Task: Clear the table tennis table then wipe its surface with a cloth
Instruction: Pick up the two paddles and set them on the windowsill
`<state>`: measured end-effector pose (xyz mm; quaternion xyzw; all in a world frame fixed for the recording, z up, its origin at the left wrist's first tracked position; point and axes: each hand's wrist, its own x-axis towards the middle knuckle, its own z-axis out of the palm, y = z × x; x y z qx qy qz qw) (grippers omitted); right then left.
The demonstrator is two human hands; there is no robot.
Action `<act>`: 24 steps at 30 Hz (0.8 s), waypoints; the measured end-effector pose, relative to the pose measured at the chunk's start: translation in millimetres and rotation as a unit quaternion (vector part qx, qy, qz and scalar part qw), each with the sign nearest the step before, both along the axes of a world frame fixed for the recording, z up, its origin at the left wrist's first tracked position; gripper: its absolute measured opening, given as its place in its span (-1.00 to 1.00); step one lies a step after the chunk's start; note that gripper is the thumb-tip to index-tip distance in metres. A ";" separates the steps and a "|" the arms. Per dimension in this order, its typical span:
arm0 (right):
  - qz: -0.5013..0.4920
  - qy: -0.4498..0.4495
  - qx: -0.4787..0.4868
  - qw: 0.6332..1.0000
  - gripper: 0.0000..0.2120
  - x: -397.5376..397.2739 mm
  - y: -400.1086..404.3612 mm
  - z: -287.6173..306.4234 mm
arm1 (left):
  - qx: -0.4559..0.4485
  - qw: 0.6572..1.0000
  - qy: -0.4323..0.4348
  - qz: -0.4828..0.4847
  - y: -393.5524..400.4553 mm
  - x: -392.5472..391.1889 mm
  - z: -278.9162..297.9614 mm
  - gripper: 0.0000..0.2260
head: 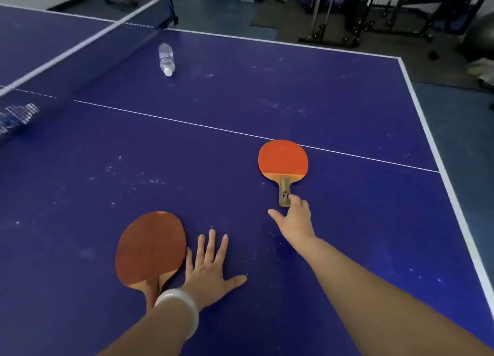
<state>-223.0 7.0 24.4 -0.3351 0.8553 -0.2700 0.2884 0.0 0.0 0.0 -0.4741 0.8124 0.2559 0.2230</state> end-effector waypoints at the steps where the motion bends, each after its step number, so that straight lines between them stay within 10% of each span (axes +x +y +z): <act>1: -0.018 0.009 -0.003 1.000 -0.33 -3.9 -8.1 -2.2 | -0.010 1.000 0.008 0.000 1.5 -0.4 -3.6 -0.02; 24: -0.083 0.057 -0.037 0.994 -0.63 2.9 38.9 -35.0 | -0.035 0.999 0.008 0.019 6.5 -2.1 -16.4 -0.08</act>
